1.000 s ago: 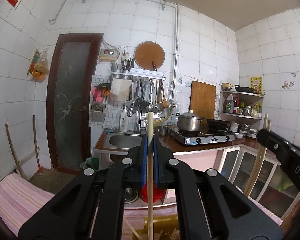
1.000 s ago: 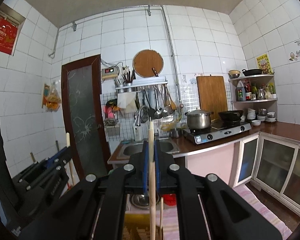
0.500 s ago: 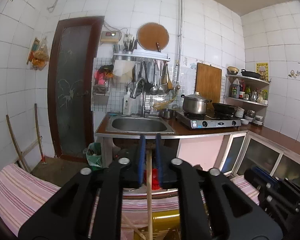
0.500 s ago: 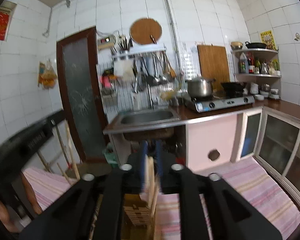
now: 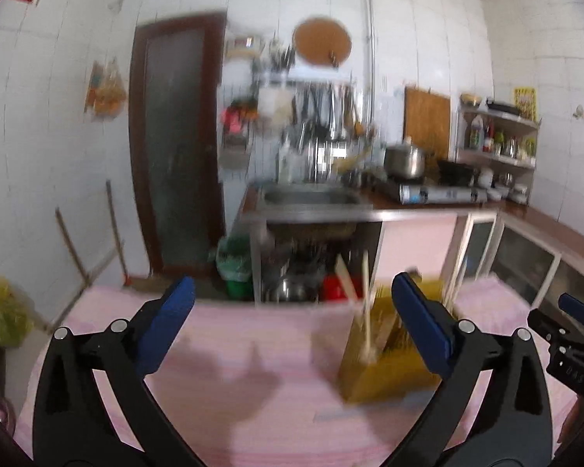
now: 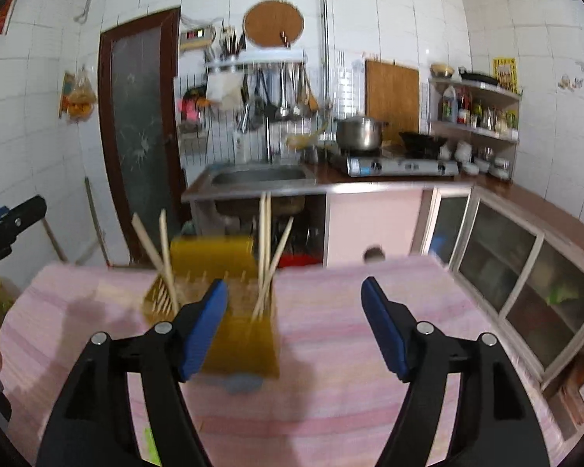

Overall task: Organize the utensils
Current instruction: 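Withdraw both open tools from the holder back toward the remaining utensils, then close the right tool on a wooden chopstick while the left tool grasps a metal spoon handle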

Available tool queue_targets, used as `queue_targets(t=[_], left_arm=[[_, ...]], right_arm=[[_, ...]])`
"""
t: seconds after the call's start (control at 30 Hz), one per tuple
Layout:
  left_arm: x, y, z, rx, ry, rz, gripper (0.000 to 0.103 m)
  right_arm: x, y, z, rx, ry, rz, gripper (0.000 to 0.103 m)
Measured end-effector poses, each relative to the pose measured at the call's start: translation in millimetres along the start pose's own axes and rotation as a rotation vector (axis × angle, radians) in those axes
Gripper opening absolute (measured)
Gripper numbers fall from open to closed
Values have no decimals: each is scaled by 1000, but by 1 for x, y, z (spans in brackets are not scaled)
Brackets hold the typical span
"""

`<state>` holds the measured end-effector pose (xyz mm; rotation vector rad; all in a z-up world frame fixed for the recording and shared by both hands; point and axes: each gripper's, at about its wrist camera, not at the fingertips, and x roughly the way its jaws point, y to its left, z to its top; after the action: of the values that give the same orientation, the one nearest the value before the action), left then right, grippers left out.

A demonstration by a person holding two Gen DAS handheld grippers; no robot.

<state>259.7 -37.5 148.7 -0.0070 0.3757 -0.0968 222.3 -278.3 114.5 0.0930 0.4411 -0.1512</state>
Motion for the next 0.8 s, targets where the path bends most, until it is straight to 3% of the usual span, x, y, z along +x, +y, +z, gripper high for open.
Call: queue_targets(t=[0.33,0.5,0.7,0.73,0.8], left_arm=[[4,25,-118,-2,261,-25,98],[16,31,-159,1,337,-35,98],[28,32,-182,-7,402,-57,98],[29,30,-180,-7,405,-53,98],[32,28,-183,-6,422,-54,98]], right_arm=[[9,44,-109,-13,219,7,70],[22,62,-137,-3,302,13,70],[48,84,-154,-27,399,8,69],[51,86,-154,-28,411,6,68],[60,91,-156,-29,450,12,46]])
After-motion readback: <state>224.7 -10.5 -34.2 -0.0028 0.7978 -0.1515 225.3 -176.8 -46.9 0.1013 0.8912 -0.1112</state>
